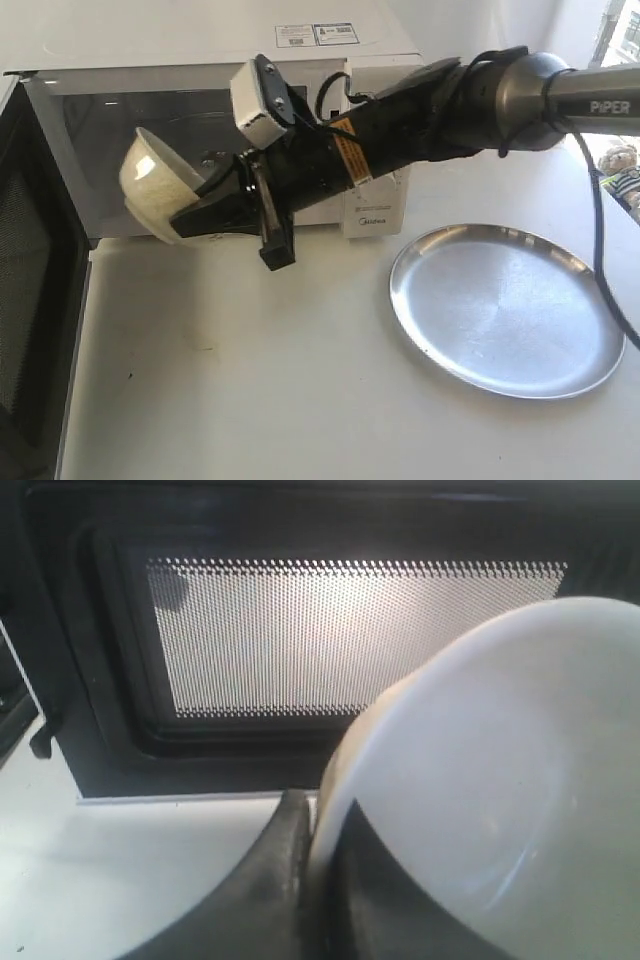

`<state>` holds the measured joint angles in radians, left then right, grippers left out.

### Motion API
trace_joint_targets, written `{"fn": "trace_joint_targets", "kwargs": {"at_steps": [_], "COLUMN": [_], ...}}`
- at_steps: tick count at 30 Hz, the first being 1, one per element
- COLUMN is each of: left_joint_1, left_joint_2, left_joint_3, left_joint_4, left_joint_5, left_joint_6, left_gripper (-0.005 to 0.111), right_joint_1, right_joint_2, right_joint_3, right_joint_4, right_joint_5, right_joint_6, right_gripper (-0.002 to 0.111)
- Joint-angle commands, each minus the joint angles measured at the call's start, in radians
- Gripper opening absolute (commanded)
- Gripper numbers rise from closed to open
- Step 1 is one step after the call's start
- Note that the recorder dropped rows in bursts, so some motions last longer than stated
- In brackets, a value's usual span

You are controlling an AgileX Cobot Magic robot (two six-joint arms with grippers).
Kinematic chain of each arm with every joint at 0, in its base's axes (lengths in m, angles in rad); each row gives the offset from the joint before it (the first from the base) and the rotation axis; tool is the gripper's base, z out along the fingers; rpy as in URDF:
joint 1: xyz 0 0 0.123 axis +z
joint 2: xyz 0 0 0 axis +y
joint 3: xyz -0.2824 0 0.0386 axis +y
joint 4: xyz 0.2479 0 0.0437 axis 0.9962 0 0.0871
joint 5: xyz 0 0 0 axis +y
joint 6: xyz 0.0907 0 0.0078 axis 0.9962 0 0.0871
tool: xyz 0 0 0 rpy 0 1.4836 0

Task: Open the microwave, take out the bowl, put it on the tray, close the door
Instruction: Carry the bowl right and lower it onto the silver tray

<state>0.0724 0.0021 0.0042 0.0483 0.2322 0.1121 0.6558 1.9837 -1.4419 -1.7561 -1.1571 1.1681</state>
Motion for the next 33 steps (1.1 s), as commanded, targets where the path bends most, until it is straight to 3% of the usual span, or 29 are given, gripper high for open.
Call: {"fn": "trace_joint_targets", "kwargs": {"at_steps": [1,11,21,27,33], "left_joint_1": [-0.004,-0.004,-0.004,-0.004,-0.004], "left_joint_2": [-0.002,-0.002,-0.002,-0.002,-0.002], "left_joint_3": [-0.004,-0.004,-0.004,-0.004,-0.004], "left_joint_4": [-0.004,-0.004,-0.004,-0.004,-0.004], "left_joint_5": [0.001,0.001,0.001,0.001,0.001], "left_joint_6": [-0.003,-0.003,-0.003,-0.003,-0.003], "left_gripper": [0.000,0.000,0.000,0.000,0.000], "right_joint_1": [-0.068,-0.139,-0.180,-0.180,-0.180], "right_joint_2": [-0.047,-0.171,-0.326,-0.388,-0.405], "right_joint_3": [0.095,0.283,0.457,0.575,0.697], "right_joint_4": [0.012,0.012,0.012,0.012,0.012], "right_joint_5": [0.005,0.017,0.167,0.371,0.710], "right_joint_6": [0.006,-0.025,-0.041,-0.041,-0.041], "right_gripper": [0.000,0.000,0.000,0.000,0.000]}}
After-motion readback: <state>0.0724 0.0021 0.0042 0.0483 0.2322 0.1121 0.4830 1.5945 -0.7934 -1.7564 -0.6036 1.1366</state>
